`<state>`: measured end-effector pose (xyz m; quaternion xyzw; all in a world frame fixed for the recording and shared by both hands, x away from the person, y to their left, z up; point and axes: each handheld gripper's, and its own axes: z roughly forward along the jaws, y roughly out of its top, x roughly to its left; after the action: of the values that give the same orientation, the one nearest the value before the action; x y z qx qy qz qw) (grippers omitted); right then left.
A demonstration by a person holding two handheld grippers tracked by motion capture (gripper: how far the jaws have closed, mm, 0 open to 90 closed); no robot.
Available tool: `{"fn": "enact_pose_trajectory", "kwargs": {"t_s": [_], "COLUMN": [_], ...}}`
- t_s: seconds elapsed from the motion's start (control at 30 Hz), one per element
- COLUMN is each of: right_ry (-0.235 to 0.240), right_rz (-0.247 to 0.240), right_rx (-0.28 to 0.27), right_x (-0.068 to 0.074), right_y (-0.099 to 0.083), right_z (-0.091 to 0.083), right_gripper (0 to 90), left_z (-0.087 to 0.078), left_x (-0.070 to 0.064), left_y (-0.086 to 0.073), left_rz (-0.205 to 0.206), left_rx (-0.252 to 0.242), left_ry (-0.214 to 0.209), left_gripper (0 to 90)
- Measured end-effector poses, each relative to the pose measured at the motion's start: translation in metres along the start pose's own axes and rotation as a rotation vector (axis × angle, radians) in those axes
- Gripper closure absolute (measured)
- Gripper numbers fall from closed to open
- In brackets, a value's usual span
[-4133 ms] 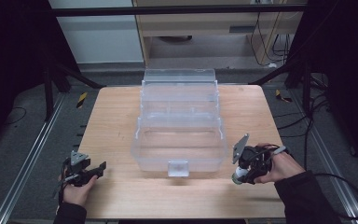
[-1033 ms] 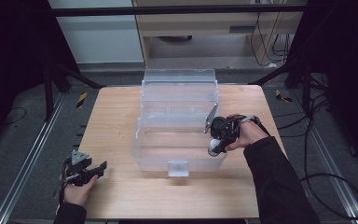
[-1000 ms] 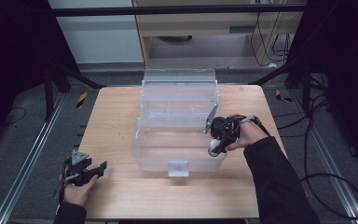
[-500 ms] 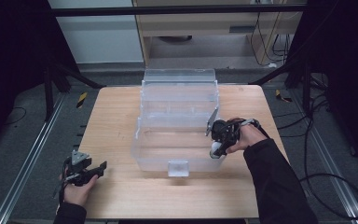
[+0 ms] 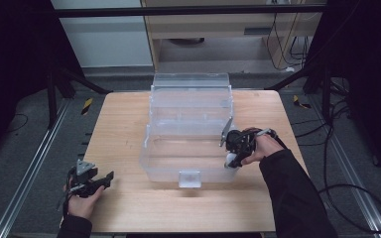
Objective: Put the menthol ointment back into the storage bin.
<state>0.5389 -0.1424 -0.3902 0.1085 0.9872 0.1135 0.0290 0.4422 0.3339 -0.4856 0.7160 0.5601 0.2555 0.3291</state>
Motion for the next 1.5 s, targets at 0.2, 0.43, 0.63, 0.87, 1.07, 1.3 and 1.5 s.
{"fn": "enact_pose_trajectory", "kwargs": {"t_s": [0.2, 0.43, 0.63, 0.87, 1.07, 1.3, 1.5], "right_ry": [0.010, 0.014, 0.015, 0.002, -0.033, -0.113, -0.181], "right_rz": [0.004, 0.011, 0.012, 0.025, 0.063, 0.148, 0.235], "right_rx": [0.004, 0.002, 0.004, -0.023, -0.106, -0.242, -0.392], "right_x": [0.000, 0.000, 0.000, 0.002, 0.007, 0.013, 0.020], "right_y": [-0.001, -0.001, -0.002, -0.004, -0.007, -0.017, -0.034], "right_z": [0.005, 0.010, 0.012, 0.005, -0.010, -0.031, -0.047], "right_gripper": [50.2, 49.8, 50.4, 50.4, 48.9, 38.3, 33.5], "left_z": [0.000, 0.000, 0.000, 0.000, -0.001, -0.001, -0.002], "left_x": [0.000, 0.000, 0.000, 0.000, 0.000, -0.001, -0.001], "left_y": [0.000, 0.000, 0.000, 0.000, 0.000, 0.000, 0.001], "left_rz": [0.000, 0.001, 0.000, -0.001, -0.003, -0.006, -0.005], "left_rx": [0.000, 0.001, 0.000, 0.000, -0.005, -0.010, -0.014], "left_ry": [0.000, -0.001, -0.002, -0.001, -0.002, -0.011, -0.026], "left_gripper": [33.8, 33.8, 33.8, 33.8, 33.8, 35.3, 39.8]}}
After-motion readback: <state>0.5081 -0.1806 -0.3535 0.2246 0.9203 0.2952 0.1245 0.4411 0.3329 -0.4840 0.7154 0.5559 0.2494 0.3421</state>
